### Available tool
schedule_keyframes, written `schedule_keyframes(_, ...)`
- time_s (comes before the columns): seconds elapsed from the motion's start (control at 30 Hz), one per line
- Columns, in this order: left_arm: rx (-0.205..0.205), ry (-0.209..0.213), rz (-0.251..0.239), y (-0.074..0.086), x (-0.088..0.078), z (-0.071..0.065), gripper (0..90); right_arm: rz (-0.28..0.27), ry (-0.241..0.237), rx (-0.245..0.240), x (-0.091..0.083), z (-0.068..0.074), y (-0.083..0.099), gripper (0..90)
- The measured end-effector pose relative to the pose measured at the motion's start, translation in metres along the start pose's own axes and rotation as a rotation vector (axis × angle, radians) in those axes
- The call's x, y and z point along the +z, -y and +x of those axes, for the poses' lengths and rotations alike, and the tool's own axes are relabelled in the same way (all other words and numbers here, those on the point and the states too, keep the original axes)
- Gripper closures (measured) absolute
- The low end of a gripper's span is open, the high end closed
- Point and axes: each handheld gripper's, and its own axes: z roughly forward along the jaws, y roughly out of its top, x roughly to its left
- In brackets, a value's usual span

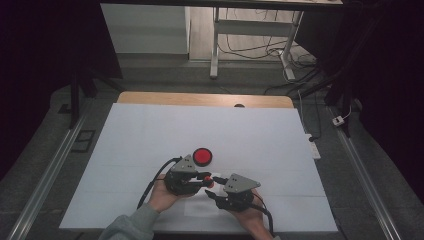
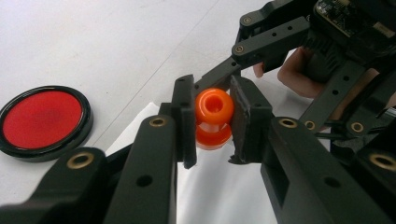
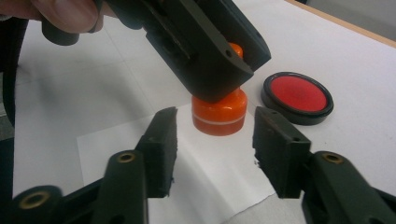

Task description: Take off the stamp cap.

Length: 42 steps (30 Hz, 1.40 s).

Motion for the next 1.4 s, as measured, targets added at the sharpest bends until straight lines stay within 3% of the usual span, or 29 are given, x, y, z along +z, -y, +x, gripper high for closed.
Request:
schedule_keyframes(0.6, -0.002, 0.004, 0.002, 0.0001, 0.0012, -0.0008, 72.1, 0.017, 0.014, -0.018, 0.0016, 0.0007, -0.001, 62.6)
schedule_keyframes(1.4, -0.003, 0.009, 0.0, 0.0013, 0.001, 0.0002, 72.2, 0.026, 0.031, -0.037, 0.0016, 0.0029, -0.0009, 64.4)
